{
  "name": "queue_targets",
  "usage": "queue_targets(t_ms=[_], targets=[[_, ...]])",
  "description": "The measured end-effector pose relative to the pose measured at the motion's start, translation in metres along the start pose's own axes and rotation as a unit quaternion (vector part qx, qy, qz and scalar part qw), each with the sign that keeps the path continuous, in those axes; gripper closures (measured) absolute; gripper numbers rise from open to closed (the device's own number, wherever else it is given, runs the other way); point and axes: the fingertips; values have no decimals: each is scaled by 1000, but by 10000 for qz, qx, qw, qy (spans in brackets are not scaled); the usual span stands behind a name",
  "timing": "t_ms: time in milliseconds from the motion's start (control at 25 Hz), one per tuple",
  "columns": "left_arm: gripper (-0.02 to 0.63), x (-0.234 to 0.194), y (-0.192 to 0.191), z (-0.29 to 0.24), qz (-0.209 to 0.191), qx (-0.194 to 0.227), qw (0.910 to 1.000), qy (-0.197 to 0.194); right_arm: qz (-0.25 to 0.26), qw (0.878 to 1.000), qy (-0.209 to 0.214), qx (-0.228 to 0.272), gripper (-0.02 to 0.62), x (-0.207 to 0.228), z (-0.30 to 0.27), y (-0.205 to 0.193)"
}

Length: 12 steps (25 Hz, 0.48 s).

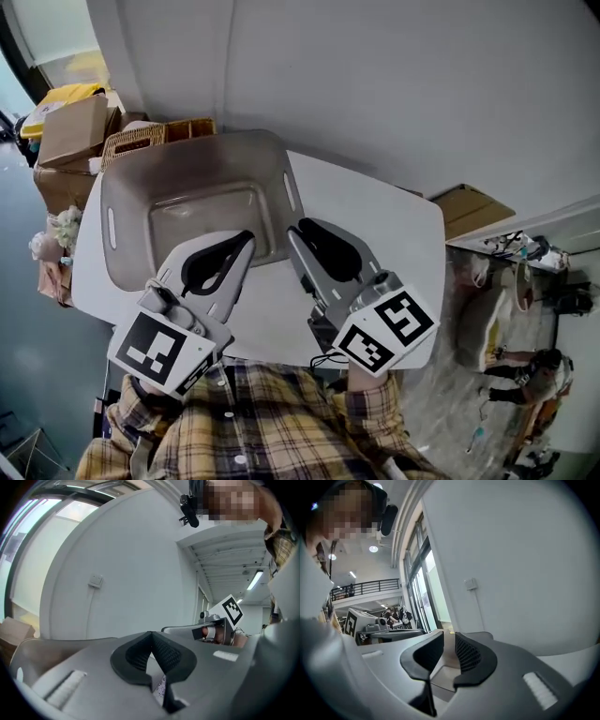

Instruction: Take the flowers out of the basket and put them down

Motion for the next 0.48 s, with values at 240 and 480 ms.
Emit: queue_targets(t_ms=[240, 480], targets=[[594, -11, 4, 15, 32, 90, 9998, 177, 116, 9994, 291, 115, 544, -30, -13, 9], [594, -11, -1, 14, 57, 30, 9999, 112, 157, 9996, 118, 223, 589, -30, -3, 11]])
Point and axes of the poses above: the fingertips, and each gripper's own axes: z backward along the fingers, x to its right, y out of its top, and after that the axes turned 9 degrees about z, right-handed
